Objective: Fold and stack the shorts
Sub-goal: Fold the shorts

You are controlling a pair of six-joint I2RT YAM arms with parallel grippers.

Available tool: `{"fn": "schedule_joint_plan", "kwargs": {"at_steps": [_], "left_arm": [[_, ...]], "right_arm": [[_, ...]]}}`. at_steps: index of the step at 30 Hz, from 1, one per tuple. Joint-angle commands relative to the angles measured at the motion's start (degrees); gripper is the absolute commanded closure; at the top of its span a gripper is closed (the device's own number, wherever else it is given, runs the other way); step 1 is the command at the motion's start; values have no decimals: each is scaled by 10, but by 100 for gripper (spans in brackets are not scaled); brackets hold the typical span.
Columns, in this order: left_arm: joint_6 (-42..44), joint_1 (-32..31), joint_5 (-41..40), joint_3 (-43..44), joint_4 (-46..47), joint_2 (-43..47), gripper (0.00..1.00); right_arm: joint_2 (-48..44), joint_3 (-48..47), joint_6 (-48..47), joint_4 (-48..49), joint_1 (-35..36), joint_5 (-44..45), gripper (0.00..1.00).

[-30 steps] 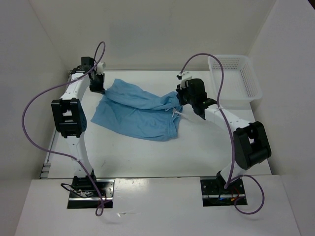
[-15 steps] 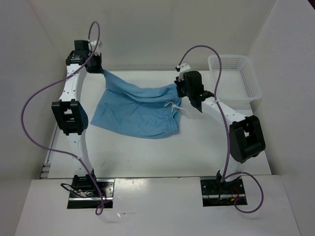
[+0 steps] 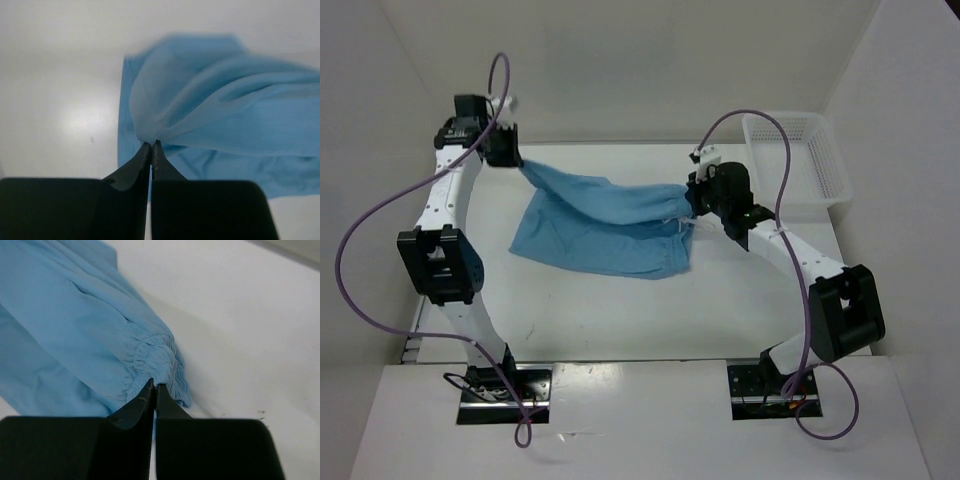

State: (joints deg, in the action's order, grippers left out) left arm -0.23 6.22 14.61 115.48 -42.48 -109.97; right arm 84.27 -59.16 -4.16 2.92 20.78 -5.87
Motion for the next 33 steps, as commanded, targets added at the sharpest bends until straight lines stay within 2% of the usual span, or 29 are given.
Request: {"fn": "schedule_joint_plan", "kwargs": {"at_steps": [1,4,5,9,14,19,22,23,26,29,33], "left_arm": [[2,9,-44,-152,-26,74,100],[2,16,-77,-250,-38,112,100],[2,21,-91,-306,-38,112,100],[2,39,-113,-399,-38,118,100],[2,70,-114,-393,-46,113,100],[2,92,-107,-311,-66,87,100],[2,97,-122,-318,-66,73,100],[2,97,-122,-326,-66,66,100],[2,97,-135,-371,-60,50,100],[2,97,-147,-411,-39,35,100],[2,97,-160,-424,-27,20,99]], "right_arm": [[-36,35,-34,-10,8,-39,100],[-53,54,-72,-40,14,-78,100],[-61,54,-96,-56,14,-89,100],[-85,74,-146,-89,34,-107,100],[-117,81,-186,-121,34,-114,100],[-149,56,-198,-177,34,-141,100],[-164,64,-218,-224,40,-171,88],[-170,73,-228,-236,64,-164,76],[-164,78,-252,-296,129,-123,63],[-148,85,-269,-347,194,-94,56],[-140,79,-281,-384,225,-74,50]]}}
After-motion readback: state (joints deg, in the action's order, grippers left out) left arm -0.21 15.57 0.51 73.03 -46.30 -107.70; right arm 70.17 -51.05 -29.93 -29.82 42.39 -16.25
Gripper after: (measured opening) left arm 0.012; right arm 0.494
